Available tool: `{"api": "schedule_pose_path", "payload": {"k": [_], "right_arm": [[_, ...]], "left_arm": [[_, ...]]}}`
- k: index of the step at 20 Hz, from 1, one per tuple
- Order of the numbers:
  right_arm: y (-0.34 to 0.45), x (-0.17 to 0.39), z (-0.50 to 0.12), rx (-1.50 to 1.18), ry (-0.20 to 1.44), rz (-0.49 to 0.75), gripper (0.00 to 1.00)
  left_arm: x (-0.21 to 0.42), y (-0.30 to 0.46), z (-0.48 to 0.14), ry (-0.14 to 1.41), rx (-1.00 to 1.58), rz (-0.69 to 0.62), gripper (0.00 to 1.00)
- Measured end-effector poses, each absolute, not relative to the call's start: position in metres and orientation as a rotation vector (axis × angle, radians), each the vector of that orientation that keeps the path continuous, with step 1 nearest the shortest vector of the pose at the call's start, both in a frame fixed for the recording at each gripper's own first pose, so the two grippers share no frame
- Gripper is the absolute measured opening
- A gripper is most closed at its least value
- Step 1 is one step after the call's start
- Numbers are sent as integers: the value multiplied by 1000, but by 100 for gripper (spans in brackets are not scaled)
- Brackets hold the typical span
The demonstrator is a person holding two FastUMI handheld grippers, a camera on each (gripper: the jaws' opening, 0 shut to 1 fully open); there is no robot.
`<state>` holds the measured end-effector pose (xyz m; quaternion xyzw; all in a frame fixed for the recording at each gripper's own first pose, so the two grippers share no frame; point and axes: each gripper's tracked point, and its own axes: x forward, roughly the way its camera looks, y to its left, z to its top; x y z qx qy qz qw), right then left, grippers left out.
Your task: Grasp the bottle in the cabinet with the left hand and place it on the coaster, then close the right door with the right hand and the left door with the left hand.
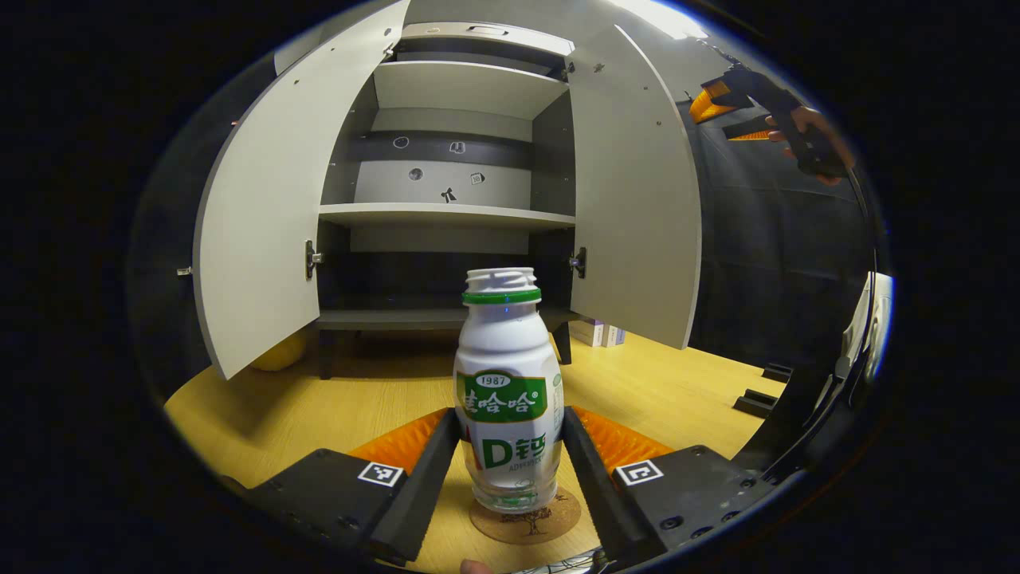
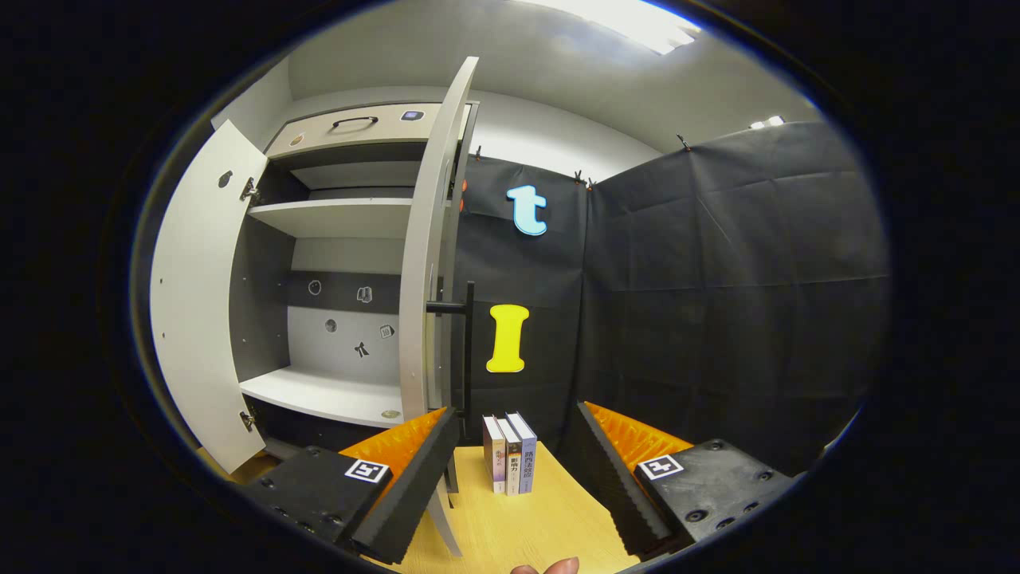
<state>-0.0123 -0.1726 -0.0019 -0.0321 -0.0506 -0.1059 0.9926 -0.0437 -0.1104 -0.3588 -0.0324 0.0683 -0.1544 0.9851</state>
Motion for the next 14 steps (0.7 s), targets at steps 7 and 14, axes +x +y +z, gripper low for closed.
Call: {"api": "schedule_pose_path", "payload": {"k": [7,14], "right_arm": [[-168,-8,-1,-77,-107,-208,97],[-164,-3,1,-79,-115,-204,97]], "left_arm": [[-50,-118,-370,153,-41,-344,82],[-52,-120,-380,186,-47,-354,84]]}}
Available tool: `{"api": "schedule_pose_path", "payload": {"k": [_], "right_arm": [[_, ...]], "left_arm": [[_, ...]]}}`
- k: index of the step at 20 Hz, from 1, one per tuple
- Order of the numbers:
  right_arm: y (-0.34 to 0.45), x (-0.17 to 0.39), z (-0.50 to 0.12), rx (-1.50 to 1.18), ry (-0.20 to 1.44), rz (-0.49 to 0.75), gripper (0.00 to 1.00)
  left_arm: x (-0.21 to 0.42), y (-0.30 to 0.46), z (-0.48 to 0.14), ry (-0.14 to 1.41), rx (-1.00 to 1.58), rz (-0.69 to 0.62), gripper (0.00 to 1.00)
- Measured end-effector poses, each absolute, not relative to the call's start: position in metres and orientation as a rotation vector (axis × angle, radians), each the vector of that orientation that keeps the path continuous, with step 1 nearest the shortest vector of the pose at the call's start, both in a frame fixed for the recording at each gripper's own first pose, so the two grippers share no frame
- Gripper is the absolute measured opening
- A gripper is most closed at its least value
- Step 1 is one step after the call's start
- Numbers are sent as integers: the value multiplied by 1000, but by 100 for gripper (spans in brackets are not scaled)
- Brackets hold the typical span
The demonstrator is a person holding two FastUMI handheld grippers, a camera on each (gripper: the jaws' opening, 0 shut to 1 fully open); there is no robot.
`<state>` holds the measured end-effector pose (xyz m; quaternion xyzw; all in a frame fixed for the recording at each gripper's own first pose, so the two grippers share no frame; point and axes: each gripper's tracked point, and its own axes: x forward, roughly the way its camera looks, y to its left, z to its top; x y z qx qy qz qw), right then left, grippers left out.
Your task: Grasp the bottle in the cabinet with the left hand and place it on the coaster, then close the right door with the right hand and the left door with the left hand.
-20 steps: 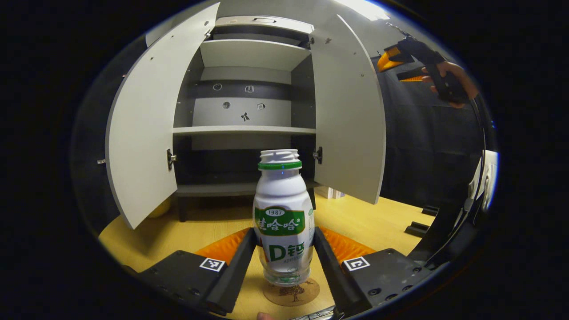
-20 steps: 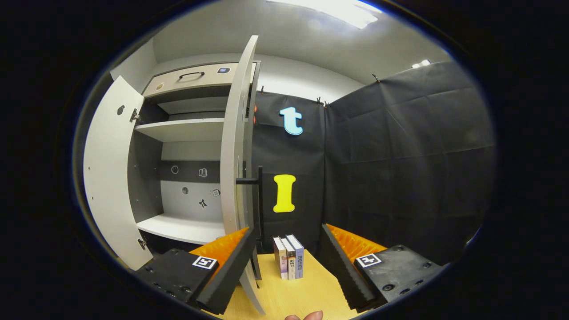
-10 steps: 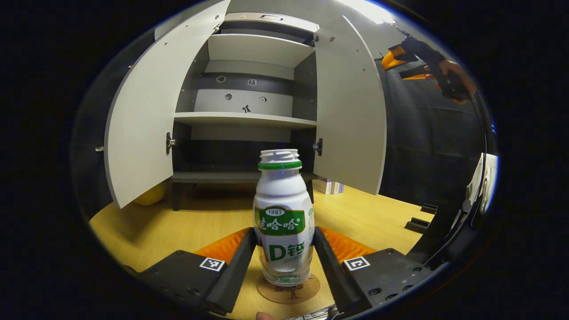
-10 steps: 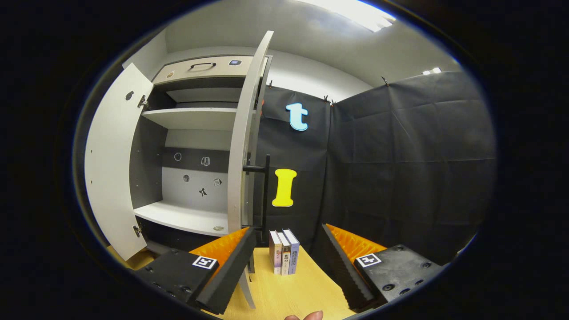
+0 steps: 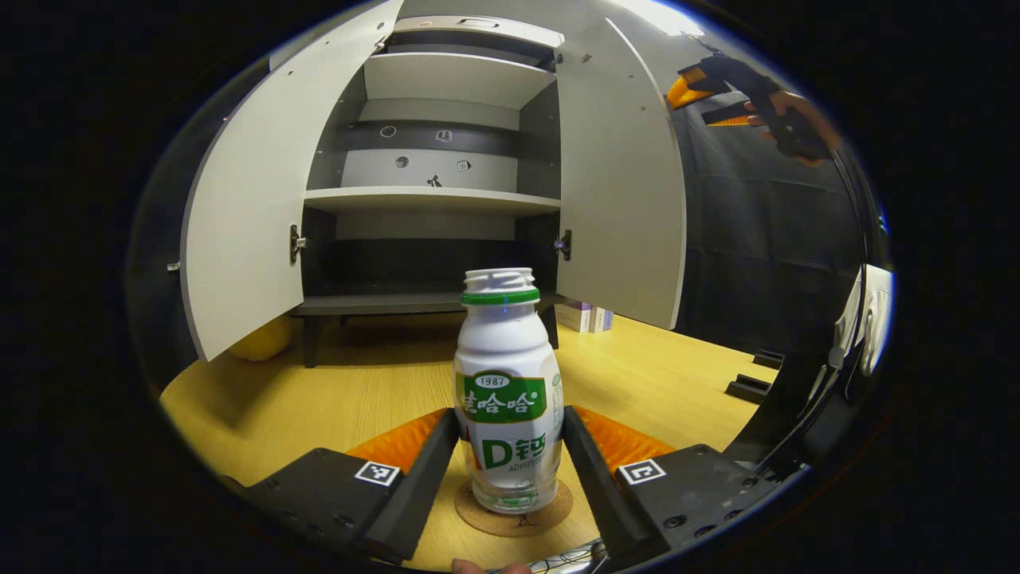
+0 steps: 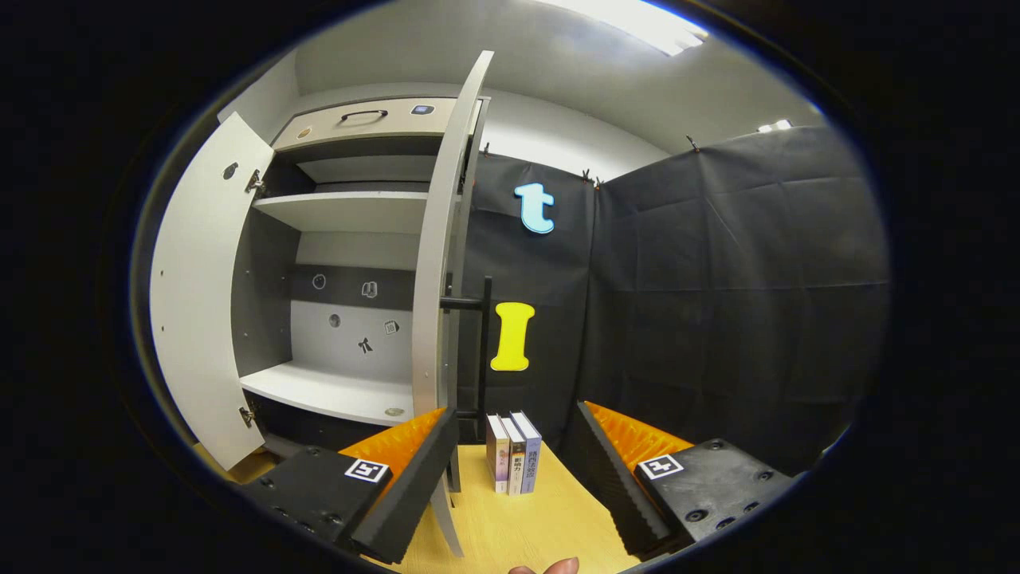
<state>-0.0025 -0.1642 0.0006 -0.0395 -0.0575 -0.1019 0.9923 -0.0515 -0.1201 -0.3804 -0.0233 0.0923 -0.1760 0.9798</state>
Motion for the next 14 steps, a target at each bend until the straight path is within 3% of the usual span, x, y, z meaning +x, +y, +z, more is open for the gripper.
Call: {"api": "schedule_pose_path", "payload": {"k": [14], "right_arm": [[-163,4,2,-51,-94,-214,96]], "left_arm": [[-66,-118,-383,253,-54,-391,89]]}}
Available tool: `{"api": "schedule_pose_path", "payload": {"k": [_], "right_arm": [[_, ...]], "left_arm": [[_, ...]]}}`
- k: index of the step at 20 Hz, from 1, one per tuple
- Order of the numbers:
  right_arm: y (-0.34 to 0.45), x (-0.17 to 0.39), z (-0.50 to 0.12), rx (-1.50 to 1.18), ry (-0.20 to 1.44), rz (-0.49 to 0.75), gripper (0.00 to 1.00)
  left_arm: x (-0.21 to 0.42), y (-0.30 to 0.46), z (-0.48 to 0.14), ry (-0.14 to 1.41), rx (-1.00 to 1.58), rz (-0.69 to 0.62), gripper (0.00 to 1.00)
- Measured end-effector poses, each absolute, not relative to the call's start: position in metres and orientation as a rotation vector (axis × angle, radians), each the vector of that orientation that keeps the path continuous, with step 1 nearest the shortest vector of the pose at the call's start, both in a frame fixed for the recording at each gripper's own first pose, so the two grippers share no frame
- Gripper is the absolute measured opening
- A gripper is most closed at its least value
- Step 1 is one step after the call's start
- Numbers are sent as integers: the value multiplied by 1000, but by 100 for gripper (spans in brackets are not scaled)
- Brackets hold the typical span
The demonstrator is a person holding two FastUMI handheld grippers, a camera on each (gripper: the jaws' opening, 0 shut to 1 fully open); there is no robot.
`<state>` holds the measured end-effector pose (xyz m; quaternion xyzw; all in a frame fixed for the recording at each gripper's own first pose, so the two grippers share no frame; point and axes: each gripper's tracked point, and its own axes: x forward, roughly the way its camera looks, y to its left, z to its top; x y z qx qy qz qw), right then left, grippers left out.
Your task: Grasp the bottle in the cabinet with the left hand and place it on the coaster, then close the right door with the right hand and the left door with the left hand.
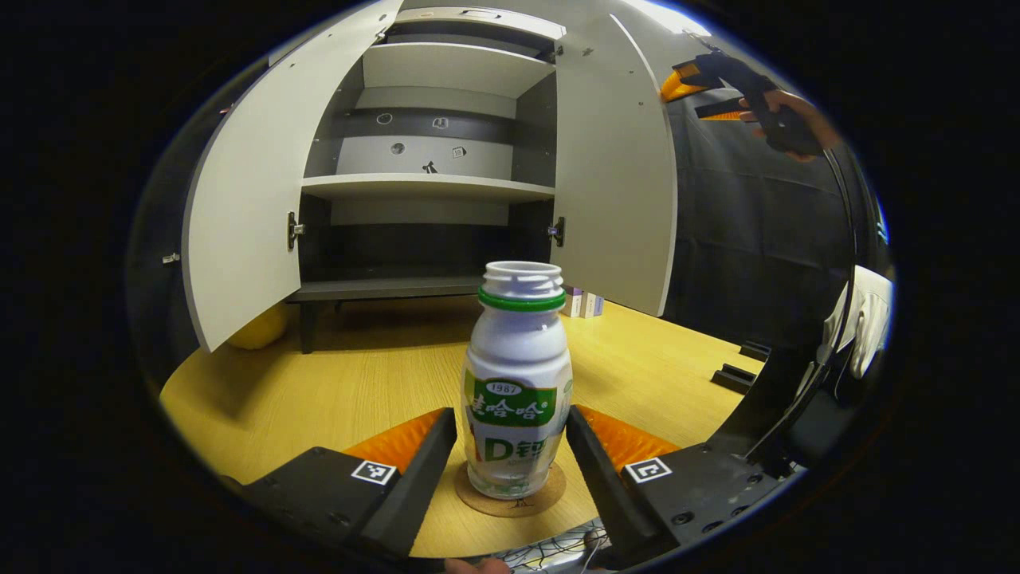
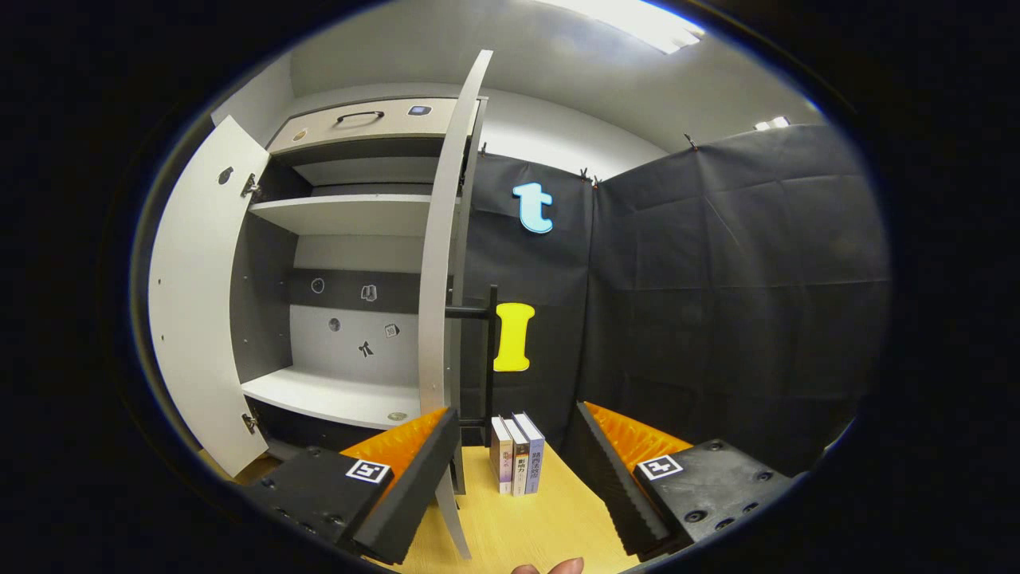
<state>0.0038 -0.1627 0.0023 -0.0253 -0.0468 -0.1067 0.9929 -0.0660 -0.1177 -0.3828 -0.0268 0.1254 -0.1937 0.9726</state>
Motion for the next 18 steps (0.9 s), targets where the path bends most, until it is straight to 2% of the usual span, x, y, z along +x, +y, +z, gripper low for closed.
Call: {"api": "schedule_pose_path", "payload": {"k": [2,3,6,12,18], "right_arm": [[-164,5,2,-57,-86,-219,97],[-164,6,2,-61,-81,-220,94],[-165,7,6,-60,-77,-218,95],[-173,16,23,-33,-82,-206,97],[-198,22,31,35,-96,-260,96]], "left_arm": [[-70,-117,-386,272,-47,-386,89],[-71,-112,-384,273,-40,-369,89],[-85,-103,-363,258,-29,-362,90],[-92,-67,-275,225,-43,-311,93],[-72,-31,-167,102,-72,-228,93]]}}
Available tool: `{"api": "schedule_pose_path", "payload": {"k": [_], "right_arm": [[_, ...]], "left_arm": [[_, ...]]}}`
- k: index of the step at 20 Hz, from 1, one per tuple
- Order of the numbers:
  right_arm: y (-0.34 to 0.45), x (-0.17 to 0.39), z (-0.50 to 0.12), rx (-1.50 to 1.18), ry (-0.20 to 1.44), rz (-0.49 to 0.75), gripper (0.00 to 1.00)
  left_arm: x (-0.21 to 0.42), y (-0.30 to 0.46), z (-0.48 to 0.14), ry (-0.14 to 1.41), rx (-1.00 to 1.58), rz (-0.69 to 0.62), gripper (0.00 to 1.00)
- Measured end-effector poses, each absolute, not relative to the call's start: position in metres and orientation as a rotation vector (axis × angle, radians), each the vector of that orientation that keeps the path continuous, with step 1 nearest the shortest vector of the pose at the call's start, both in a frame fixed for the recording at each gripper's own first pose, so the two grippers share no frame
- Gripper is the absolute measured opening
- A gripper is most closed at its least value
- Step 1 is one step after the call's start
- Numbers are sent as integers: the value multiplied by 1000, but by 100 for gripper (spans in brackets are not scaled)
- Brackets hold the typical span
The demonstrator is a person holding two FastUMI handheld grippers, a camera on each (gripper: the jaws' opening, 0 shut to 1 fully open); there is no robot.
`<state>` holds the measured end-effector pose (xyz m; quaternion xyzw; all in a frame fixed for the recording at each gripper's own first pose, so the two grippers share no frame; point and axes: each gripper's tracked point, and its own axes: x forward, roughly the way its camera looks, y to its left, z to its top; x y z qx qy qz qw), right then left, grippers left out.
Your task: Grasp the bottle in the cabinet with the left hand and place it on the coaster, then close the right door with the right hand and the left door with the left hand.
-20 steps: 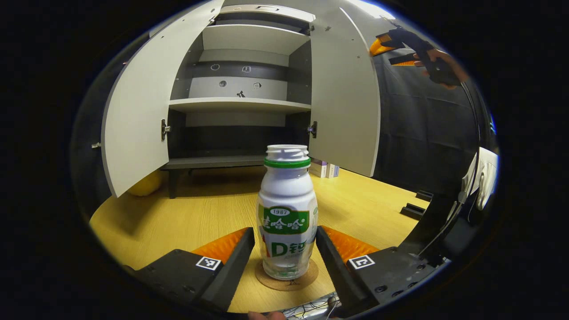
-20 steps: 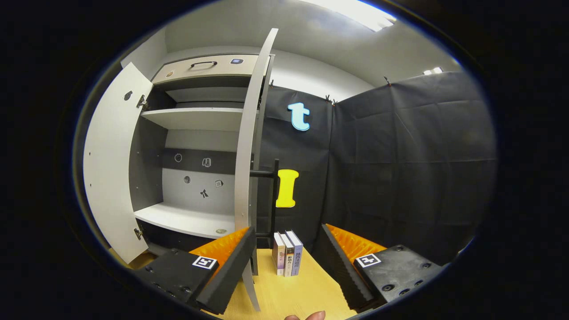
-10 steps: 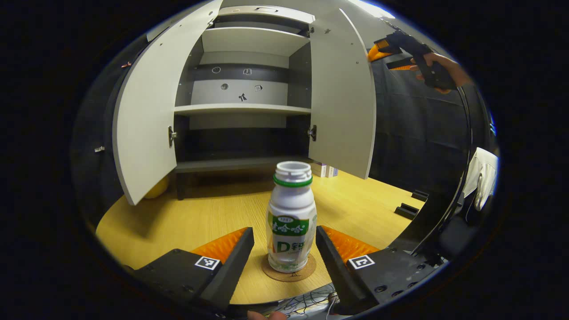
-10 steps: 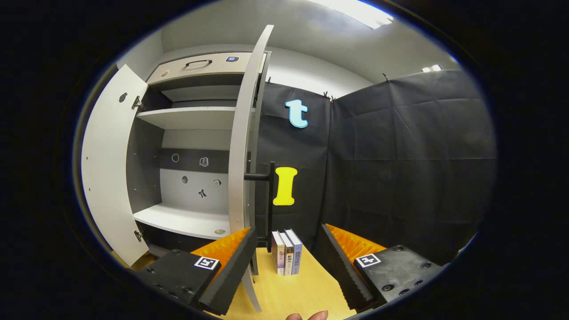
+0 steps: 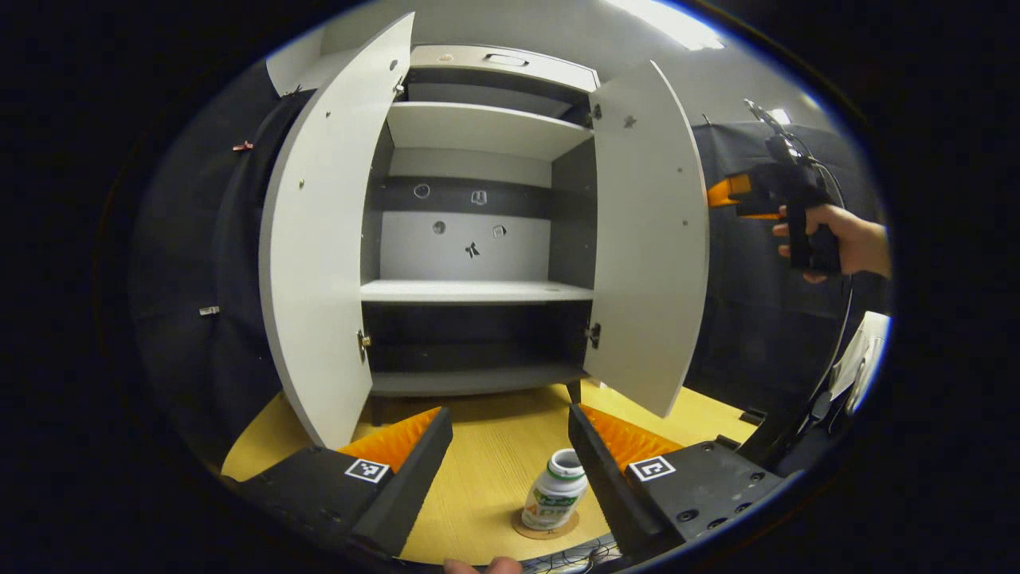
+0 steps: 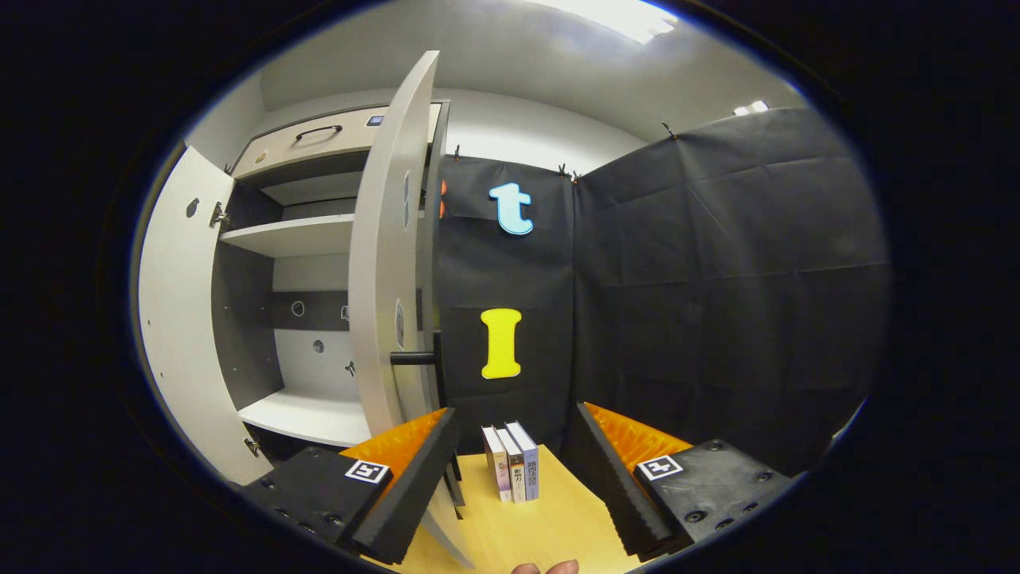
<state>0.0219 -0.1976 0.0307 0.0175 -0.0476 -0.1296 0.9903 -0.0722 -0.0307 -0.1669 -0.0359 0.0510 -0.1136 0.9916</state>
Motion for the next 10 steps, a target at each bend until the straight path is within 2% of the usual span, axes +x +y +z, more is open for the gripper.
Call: {"api": "schedule_pose_path", "payload": {"k": [5,10], "right_arm": [[-192,30,30,50,-89,-235,96],[-173,28,28,72,-78,-203,97]], "left_arm": [[-58,-2,-124,60,-112,-145,93],[-59,18,-106,48,-124,-112,94]]}}
